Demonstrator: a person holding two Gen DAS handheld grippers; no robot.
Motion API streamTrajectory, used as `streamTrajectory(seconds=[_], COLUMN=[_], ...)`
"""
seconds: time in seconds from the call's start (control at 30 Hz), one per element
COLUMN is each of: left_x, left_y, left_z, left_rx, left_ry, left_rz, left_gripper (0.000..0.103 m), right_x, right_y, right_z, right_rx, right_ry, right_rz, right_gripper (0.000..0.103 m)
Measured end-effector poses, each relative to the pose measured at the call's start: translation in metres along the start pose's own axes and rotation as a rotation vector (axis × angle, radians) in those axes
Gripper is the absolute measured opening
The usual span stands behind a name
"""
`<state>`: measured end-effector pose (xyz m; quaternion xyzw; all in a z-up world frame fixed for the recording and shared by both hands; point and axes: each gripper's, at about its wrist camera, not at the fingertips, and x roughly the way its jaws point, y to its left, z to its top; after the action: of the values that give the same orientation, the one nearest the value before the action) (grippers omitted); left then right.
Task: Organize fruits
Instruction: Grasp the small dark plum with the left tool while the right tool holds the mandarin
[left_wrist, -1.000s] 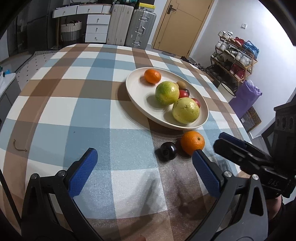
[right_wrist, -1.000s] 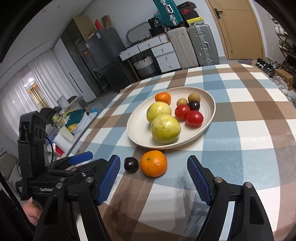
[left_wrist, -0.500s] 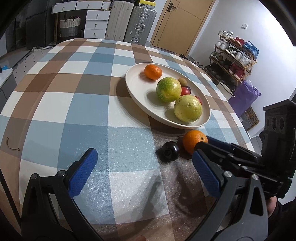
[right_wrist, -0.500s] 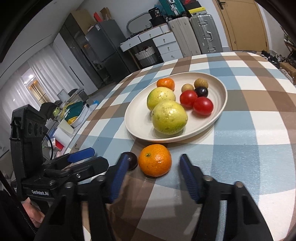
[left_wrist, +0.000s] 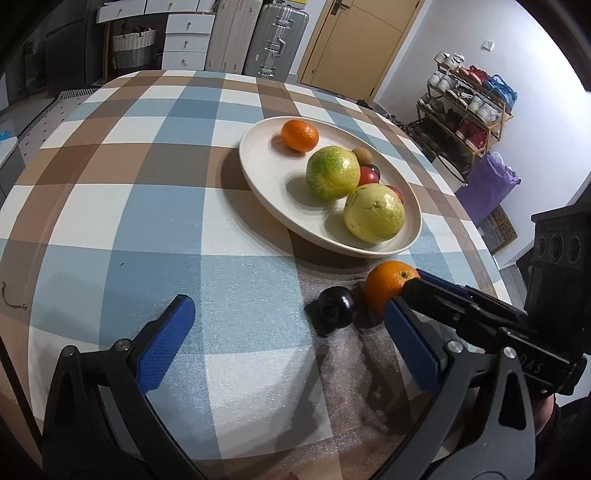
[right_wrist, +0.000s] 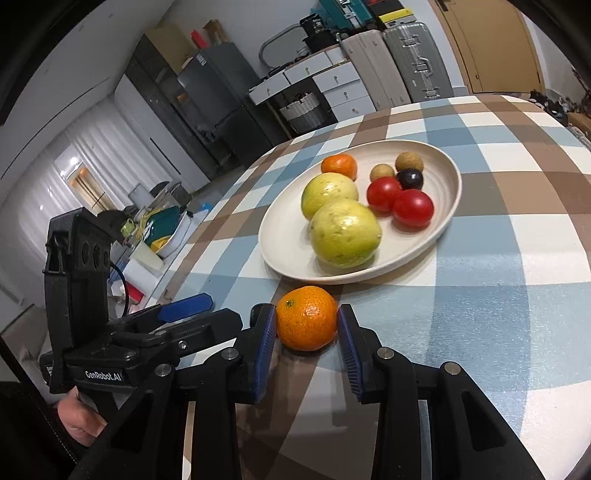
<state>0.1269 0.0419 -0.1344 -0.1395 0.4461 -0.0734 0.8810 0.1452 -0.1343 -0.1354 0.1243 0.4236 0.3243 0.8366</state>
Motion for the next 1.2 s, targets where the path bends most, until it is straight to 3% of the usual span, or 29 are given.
streamTrajectory(seconds=[0.17, 0.4, 0.53, 0.8, 1.2], left_x=[0.007, 0.008, 0.004, 0.0, 0.011], left_y=[-0.005, -0.009, -0.005, 0.007, -0.006], left_z=[0.0, 0.0, -0.004, -0.005, 0.003], left_rx=[0.013, 0.017, -0.002, -0.024, 0.022], left_ry=[0.02, 0.022, 0.023, 0.019, 0.042], left_rz=[0.003, 0.015, 0.016, 0.023, -0.003], left_gripper=[0.102, 0.102, 0.102, 0.102, 0.102], right_x=[-0.009, -0.01, -0.006, 0.01, -0.016], right_y=[-0.002, 0.001, 0.004, 0.009, -0.002], right_z=[-0.001, -0.002, -0.002, -0.002, 0.001], right_rx=[-0.004, -0.034, -0.052, -0.043, 0.0], right_ry=[-0.022, -0.006, 0.023, 0.076, -0.011], right_rz=[0.009, -0.002, -0.004, 0.039, 0.053], right_gripper=[0.027, 0.027, 0.036, 0.037, 0.034])
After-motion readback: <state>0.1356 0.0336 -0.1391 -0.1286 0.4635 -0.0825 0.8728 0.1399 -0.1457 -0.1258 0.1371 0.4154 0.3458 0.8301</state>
